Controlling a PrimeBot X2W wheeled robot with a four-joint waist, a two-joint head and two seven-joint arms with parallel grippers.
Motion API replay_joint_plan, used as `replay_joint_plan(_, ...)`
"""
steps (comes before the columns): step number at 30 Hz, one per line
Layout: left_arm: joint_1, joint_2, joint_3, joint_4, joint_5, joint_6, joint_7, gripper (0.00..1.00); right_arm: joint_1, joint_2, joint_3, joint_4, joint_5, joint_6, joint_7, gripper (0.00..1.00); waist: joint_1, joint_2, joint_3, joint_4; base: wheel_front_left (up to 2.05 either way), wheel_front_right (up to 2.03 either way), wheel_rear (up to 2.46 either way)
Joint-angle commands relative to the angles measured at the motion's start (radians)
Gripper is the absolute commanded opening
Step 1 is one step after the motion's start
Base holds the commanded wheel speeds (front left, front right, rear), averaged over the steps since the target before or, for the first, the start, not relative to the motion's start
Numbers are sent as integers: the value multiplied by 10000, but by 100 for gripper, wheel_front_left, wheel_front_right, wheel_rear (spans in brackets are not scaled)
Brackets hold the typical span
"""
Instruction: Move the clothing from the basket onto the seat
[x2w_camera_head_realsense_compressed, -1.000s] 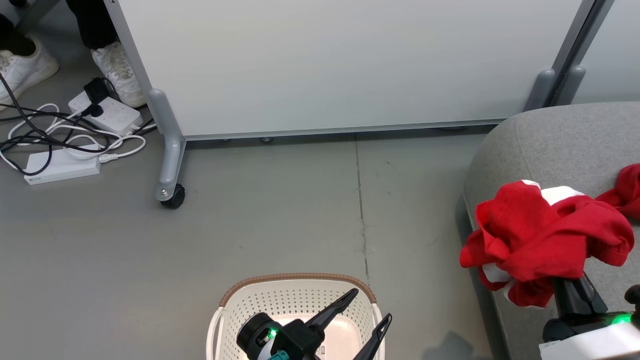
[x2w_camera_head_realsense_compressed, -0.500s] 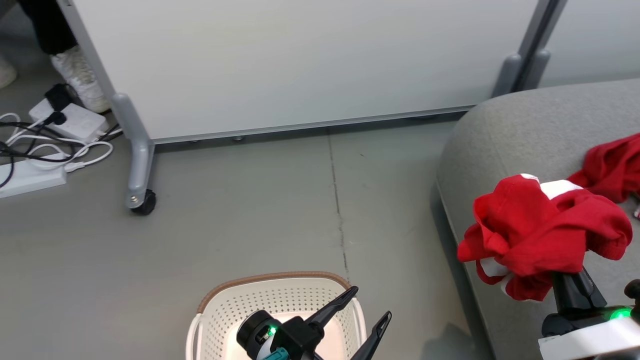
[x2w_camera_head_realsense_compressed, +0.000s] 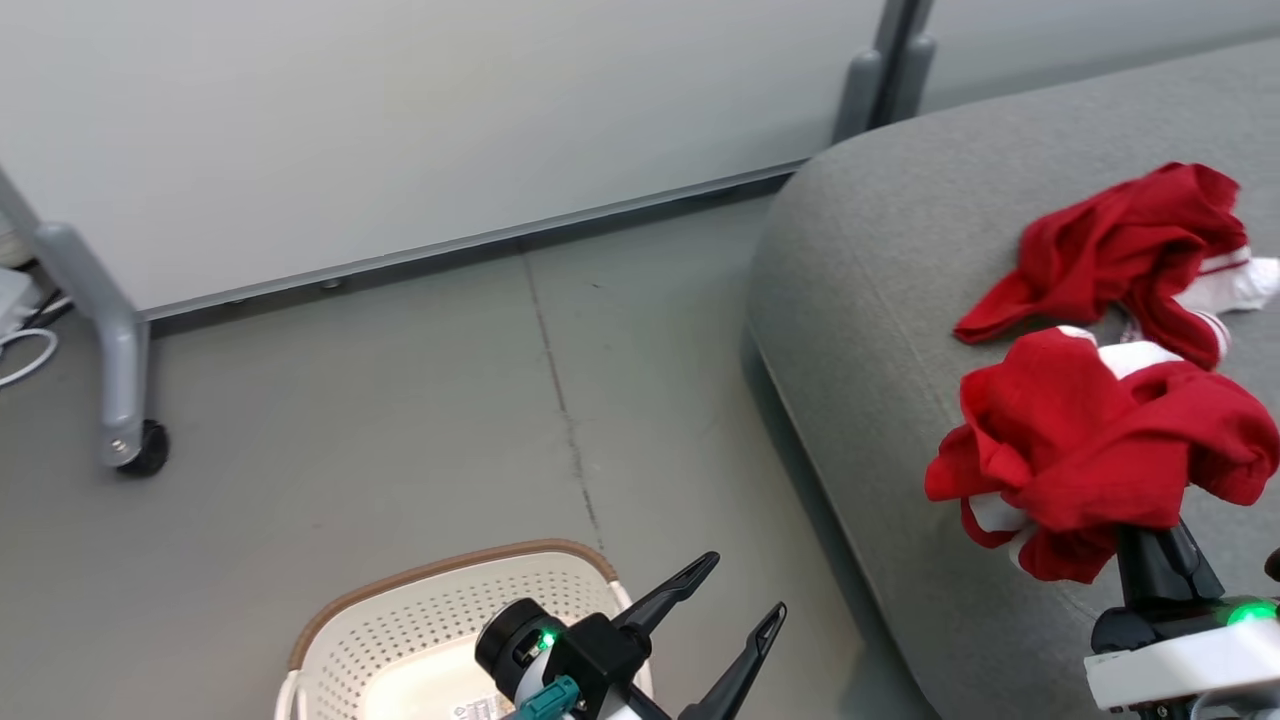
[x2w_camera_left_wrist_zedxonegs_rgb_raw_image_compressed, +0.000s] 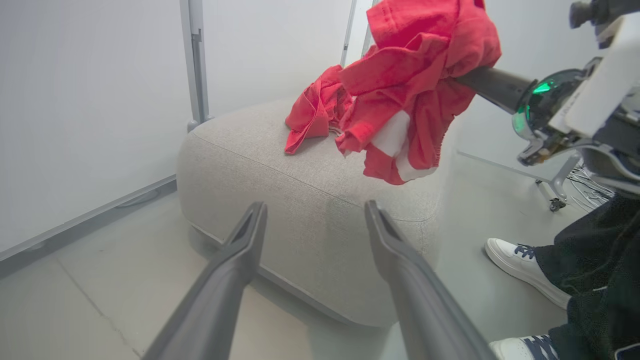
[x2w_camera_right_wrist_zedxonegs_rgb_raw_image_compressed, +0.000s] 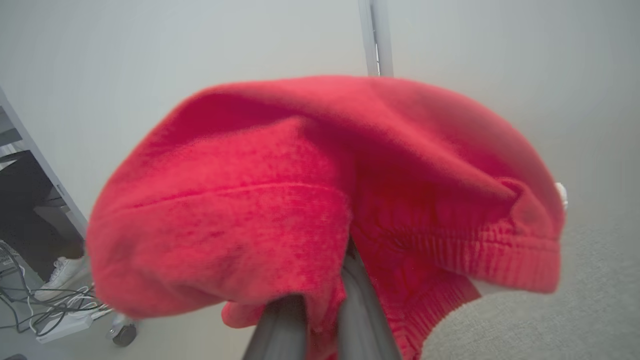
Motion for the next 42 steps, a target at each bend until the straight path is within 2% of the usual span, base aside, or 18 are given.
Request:
replay_joint_plan(1, -206, 41, 30, 5, -5, -6, -8, 100, -153, 45, -135, 47, 108, 6, -37, 0, -1, 0, 160, -496, 0, 0, 0)
replay_joint_plan(10, -449, 41, -42, -71, -77, -6, -8, 100, -200, 86, -220, 176, 164, 6, -37, 0, -1, 0, 321, -1511, 0, 0, 0)
replay_joint_plan(21, -598, 44, -224, 12, -67, -6, -8, 100, -259, 230, -324, 300, 161, 6, -37, 0, -1, 0, 549, -2130, 0, 0, 0)
replay_joint_plan(32, -744, 41, -379, 117, -32, -6, -8, 100, -442, 316, -904, 156, 456, 6, -37, 0, -1, 0, 675, -1997, 0, 0, 0)
replay_joint_plan(37, -815, 41, -403, 70, -43, -7, -8, 100, -997, -88, -1269, -351, 556, 6, -37, 0, -1, 0, 854, -1814, 0, 0, 0)
replay_joint_plan(39, -938, 41, -397, 37, 18, -5, -8, 100, -1635, -549, -1420, -694, 474, 6, -37, 0, -1, 0, 1127, -1696, 0, 0, 0)
replay_joint_plan(41, -981, 42, -410, 43, 54, -5, -8, 100, -1891, -712, -1516, -769, 392, 4, -37, 0, -1, 0, 1250, -1655, 0, 0, 0)
replay_joint_plan(42, -1145, 42, -428, 85, 146, -5, -8, 100, -2556, -957, -1713, -847, 558, 6, -37, 0, -1, 0, 1554, -1581, 0, 0, 0)
